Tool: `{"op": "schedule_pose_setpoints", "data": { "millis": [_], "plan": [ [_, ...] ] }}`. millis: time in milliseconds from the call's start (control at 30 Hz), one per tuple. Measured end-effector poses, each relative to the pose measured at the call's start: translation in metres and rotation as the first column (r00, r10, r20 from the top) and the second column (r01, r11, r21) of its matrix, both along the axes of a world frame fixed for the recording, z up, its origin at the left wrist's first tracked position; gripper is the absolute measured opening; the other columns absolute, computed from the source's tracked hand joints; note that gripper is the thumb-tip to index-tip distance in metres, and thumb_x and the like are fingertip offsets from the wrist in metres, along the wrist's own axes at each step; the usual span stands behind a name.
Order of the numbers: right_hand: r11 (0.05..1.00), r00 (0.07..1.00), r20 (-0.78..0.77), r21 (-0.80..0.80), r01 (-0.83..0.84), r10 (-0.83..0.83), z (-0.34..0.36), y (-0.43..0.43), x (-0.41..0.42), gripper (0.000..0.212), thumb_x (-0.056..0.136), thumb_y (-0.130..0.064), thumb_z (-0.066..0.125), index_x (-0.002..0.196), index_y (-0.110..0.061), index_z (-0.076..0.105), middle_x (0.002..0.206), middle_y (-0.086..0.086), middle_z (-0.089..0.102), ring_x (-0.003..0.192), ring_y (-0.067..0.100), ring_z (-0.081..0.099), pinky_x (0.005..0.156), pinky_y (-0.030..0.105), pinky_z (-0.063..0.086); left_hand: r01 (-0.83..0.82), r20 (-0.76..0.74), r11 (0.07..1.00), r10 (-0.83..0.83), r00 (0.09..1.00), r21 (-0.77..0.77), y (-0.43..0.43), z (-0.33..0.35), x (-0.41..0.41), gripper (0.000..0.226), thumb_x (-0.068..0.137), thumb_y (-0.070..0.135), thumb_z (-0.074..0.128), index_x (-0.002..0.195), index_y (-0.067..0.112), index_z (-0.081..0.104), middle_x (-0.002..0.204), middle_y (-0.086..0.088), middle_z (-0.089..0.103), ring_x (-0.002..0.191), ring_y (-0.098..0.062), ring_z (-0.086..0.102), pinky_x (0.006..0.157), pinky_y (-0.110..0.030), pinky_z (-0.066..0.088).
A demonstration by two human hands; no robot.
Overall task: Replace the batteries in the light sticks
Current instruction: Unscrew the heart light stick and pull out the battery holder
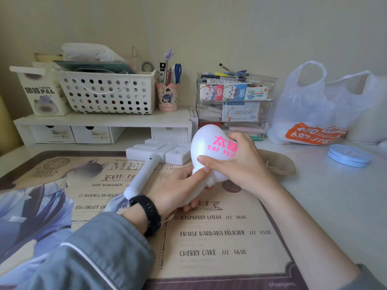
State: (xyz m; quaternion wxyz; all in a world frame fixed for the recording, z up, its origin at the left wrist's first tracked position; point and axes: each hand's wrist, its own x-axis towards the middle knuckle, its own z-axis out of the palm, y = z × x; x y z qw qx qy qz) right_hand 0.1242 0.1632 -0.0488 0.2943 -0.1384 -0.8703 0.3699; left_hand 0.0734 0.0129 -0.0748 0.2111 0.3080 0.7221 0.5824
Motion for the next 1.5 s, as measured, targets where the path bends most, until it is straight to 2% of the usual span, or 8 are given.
{"op": "schedule_pose_setpoints", "data": {
  "millis": [100,167,300,533,733,867,1100,1500],
  "plan": [
    [0.987,0.994,0.085,0.15,0.052,-0.066,0.007,-0.004,0.006,0.077,0.049,-0.068,0.077,0.107,-0.022,0.053,0.105,-0.008,0.05,0.107,0.016,0.048,0.082,0.034,0.043,0.031,-0.06,0.999,-0.033,0.998,-0.036,-0.003,-0.001,0.001,0.038,0.091,0.042,0.054,0.091,0.006,0.065,0.042,0.002,0.047,0.033,-0.009,0.037,0.036,-0.018,0.029],
    [0.98,0.989,0.138,0.196,0.022,-0.049,0.008,-0.007,0.008,0.081,0.049,-0.07,0.076,0.11,-0.022,0.052,0.107,-0.008,0.052,0.109,0.018,0.048,0.085,0.037,0.045,0.044,-0.114,0.998,-0.05,0.992,-0.054,-0.003,-0.003,0.001,0.037,0.089,0.039,0.058,0.091,0.003,0.064,0.043,0.003,0.047,0.032,-0.006,0.039,0.036,-0.016,0.031],
    [0.984,0.989,0.148,0.178,-0.005,-0.022,0.009,-0.009,0.011,0.088,0.053,-0.063,0.079,0.126,-0.029,0.045,0.119,-0.009,0.049,0.115,0.014,0.044,0.092,0.038,0.043,0.081,-0.174,0.995,-0.09,0.981,-0.056,-0.003,-0.006,-0.002,0.032,0.089,0.035,0.059,0.087,0.004,0.064,0.05,0.002,0.057,0.037,-0.008,0.048,0.041,-0.017,0.039],
    [0.992,0.978,0.204,0.124,0.006,-0.031,0.004,-0.004,0.008,0.073,0.05,-0.063,0.077,0.104,-0.025,0.047,0.101,-0.007,0.058,0.095,0.018,0.055,0.079,0.037,0.049,0.138,-0.238,0.988,-0.149,0.96,-0.063,-0.005,-0.009,0.0,0.015,0.092,0.024,0.058,0.081,0.012,0.058,0.061,-0.002,0.061,0.045,-0.005,0.054,0.048,-0.017,0.045],
    [0.993,0.989,0.147,0.113,-0.034,0.017,0.0,0.0,0.005,0.071,0.05,-0.061,0.08,0.106,-0.03,0.05,0.099,-0.009,0.061,0.094,0.017,0.057,0.08,0.039,0.05,0.163,-0.257,0.985,-0.173,0.951,-0.06,-0.007,-0.01,-0.002,0.014,0.091,0.023,0.059,0.083,0.012,0.057,0.057,-0.002,0.06,0.046,-0.008,0.053,0.048,-0.017,0.044],
    [0.996,0.992,0.12,0.075,-0.048,0.039,-0.003,0.001,0.003,0.08,0.038,-0.071,0.071,0.104,-0.031,0.051,0.098,-0.01,0.063,0.092,0.017,0.06,0.08,0.041,0.052,0.162,-0.242,0.985,-0.171,0.955,-0.057,-0.007,-0.012,-0.005,0.018,0.09,0.023,0.06,0.089,0.005,0.057,0.056,-0.001,0.06,0.046,-0.009,0.055,0.048,-0.017,0.044],
    [0.996,0.993,0.09,0.034,-0.077,0.074,-0.006,0.003,0.001,0.08,0.036,-0.071,0.073,0.103,-0.033,0.053,0.096,-0.011,0.064,0.091,0.016,0.061,0.08,0.041,0.052,0.191,-0.232,0.979,-0.203,0.951,-0.073,-0.008,-0.009,-0.006,0.011,0.091,0.021,0.059,0.085,0.014,0.054,0.059,-0.002,0.061,0.046,-0.007,0.055,0.048,-0.016,0.044],
    [0.992,0.989,0.075,-0.015,-0.128,0.128,-0.009,0.01,-0.001,0.081,0.037,-0.07,0.074,0.106,-0.034,0.054,0.098,-0.011,0.065,0.092,0.013,0.062,0.082,0.04,0.053,0.224,-0.219,0.973,-0.232,0.948,-0.057,-0.008,-0.011,-0.009,0.011,0.09,0.022,0.059,0.085,0.015,0.054,0.06,-0.004,0.061,0.048,-0.012,0.055,0.049,-0.018,0.046]
  ]
}}
